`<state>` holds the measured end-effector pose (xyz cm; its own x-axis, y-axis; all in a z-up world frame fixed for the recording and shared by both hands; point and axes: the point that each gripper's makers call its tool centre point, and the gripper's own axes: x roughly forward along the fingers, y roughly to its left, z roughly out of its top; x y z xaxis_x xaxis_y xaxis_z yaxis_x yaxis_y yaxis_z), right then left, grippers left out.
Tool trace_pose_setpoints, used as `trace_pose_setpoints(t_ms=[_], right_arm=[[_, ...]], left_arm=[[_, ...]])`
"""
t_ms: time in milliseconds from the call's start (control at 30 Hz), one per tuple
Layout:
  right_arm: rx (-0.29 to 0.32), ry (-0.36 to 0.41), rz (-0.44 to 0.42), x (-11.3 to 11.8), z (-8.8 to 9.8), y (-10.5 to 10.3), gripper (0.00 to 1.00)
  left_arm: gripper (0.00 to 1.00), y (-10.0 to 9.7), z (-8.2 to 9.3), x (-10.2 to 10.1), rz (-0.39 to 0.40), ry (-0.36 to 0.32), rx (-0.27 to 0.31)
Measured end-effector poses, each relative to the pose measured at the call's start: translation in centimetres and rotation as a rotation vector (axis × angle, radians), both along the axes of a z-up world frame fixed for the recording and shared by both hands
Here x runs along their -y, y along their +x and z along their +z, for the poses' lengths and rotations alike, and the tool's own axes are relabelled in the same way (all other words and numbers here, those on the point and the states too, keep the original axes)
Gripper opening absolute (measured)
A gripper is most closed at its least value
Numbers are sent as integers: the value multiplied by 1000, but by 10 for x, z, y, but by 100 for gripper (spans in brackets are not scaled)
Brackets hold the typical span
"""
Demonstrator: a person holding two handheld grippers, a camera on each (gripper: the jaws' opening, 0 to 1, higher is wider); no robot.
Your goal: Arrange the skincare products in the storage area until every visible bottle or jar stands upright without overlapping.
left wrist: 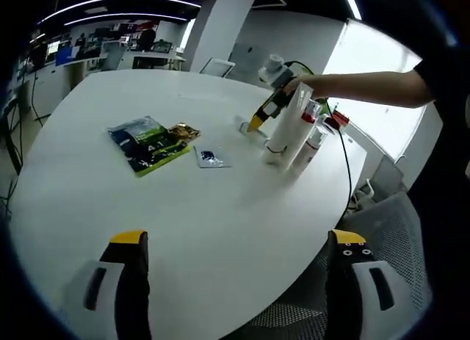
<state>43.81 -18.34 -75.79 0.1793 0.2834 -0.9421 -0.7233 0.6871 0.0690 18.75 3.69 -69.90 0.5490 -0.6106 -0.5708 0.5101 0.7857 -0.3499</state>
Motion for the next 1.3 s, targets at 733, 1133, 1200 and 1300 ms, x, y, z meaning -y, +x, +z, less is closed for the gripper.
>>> trace_pose_setpoints(t_ms=[733, 1133, 1200, 1300], right_arm=[[-7, -116, 112, 13, -9, -8, 20], [5, -115, 131, 15, -10, -7, 20], [11, -107, 130, 15, -10, -8, 20], [18, -87, 107, 16, -9, -9, 20]], left_arm=[[93, -1, -6, -1, -12, 17, -16], [93, -2, -8, -2, -12, 19, -23], [92, -2, -9, -2, -12, 20, -24], [92, -2, -7, -1, -13, 16, -24]])
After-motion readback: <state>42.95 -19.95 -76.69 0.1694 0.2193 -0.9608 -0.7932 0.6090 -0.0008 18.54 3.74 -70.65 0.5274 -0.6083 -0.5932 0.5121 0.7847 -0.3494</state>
